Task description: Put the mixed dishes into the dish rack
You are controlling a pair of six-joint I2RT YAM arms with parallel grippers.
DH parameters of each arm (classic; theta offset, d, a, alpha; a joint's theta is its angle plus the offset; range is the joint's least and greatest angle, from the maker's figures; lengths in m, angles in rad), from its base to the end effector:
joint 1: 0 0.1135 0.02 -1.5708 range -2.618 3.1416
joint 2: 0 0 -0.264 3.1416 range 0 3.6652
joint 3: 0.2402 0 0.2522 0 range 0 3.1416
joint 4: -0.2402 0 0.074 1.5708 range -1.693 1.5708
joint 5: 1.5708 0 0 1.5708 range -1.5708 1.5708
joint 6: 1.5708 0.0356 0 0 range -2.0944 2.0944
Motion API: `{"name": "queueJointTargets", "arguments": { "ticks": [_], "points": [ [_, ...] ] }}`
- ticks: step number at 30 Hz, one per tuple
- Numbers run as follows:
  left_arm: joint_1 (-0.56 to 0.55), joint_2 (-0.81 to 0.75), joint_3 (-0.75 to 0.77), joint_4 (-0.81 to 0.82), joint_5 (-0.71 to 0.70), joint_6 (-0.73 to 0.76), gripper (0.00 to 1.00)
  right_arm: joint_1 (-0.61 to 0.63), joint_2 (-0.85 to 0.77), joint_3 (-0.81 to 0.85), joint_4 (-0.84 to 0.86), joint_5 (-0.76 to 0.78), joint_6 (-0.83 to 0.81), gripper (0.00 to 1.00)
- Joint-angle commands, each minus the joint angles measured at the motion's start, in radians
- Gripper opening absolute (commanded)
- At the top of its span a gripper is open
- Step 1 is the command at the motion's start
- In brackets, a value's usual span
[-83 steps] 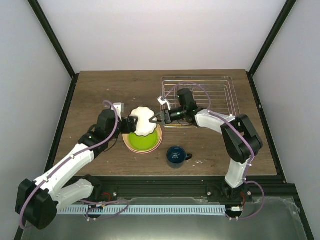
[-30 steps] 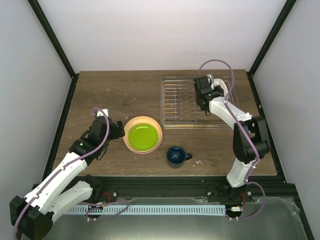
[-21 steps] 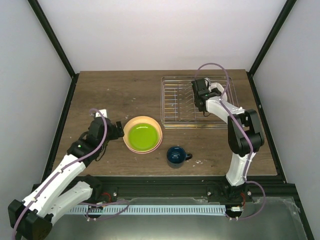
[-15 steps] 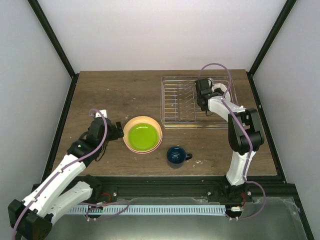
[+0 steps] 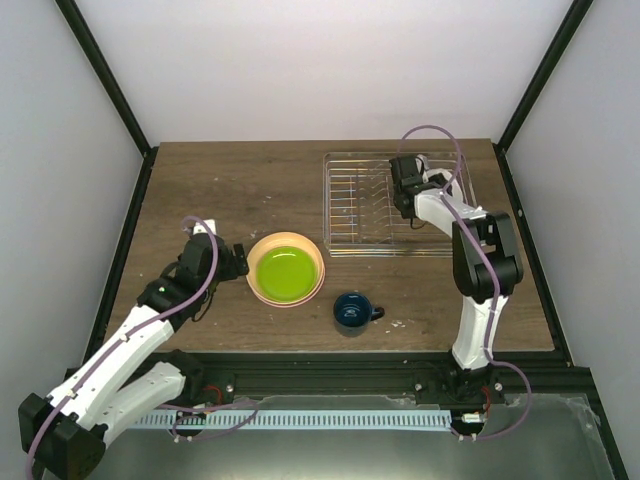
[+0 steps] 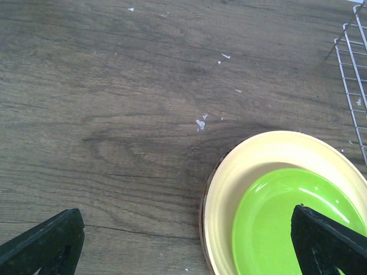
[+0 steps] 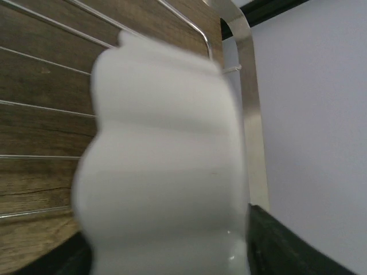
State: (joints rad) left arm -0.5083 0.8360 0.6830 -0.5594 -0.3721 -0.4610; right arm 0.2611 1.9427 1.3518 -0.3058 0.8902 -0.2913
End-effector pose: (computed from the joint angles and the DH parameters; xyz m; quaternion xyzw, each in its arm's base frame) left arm 0.1595 -0.0740 0.2613 -0.0558 0.8952 -0.0417 0.4402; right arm 0.4061 0.0799 0.1975 -0.0953 0.8583 -0.4108 0.2923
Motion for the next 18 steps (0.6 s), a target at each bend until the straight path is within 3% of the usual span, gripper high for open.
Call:
{"name": "queueJointTargets", "arguments": {
  "ticks": [1, 5, 10, 18],
  "points": [
    [0.004, 0.004, -0.001, 0.014, 0.007, 0.008, 1.00, 0.010, 0.006, 0.051, -0.007, -0.046, 0.036, 0.65],
    [0.004, 0.005, -0.003, 0.018, 0.010, 0.007, 1.00, 0.029, 0.003, 0.054, -0.023, -0.091, 0.042, 0.85],
    [0.004, 0.004, -0.003, 0.013, 0.010, 0.008, 1.00, 0.038, -0.005, 0.054, -0.049, -0.165, 0.056, 0.99],
    [0.004, 0.015, -0.003, 0.016, 0.024, 0.011, 1.00, 0.078, -0.034, 0.046, -0.117, -0.294, 0.073, 1.00]
  ]
}}
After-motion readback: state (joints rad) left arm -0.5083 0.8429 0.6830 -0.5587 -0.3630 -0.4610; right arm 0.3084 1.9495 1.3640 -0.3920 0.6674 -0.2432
